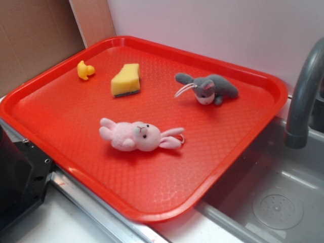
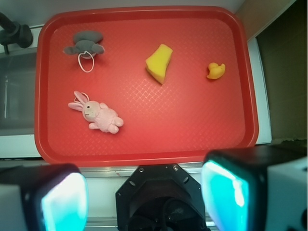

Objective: Grab the gray animal.

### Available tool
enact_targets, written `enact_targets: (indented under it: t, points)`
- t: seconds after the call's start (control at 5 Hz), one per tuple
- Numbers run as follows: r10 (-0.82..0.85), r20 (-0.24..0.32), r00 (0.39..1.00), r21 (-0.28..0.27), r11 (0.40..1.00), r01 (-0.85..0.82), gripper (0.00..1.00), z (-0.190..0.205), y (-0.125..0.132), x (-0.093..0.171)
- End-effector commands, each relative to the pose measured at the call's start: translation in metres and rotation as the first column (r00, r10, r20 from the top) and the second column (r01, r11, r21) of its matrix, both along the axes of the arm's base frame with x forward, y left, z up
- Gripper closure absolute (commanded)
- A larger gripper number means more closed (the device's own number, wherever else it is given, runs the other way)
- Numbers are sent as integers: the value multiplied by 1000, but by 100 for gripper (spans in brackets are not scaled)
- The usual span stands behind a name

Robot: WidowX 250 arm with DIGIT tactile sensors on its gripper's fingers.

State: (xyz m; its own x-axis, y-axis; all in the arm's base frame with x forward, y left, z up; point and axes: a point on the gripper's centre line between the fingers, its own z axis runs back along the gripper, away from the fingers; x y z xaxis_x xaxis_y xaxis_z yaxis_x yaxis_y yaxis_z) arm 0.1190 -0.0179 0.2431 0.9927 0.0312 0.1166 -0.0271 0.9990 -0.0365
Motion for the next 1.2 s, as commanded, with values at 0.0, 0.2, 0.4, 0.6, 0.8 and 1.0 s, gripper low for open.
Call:
enact_targets:
  t: [0.0,0.2,0.4,0.6,0.8,1.0]
  points:
    - [0,0,1000,0,1000,0,0,0,0,0]
    - [-41,-84,996,87,995,48,0,-26,-49,35]
    - [7,17,1000,128,992,-9,0,-42,-66,77]
    - [-20,65,998,59,998,17,0,-74,-58,113]
    - [-20,65,998,59,998,17,0,-74,-58,113]
    - [-20,65,998,59,998,17,0,-74,-58,113]
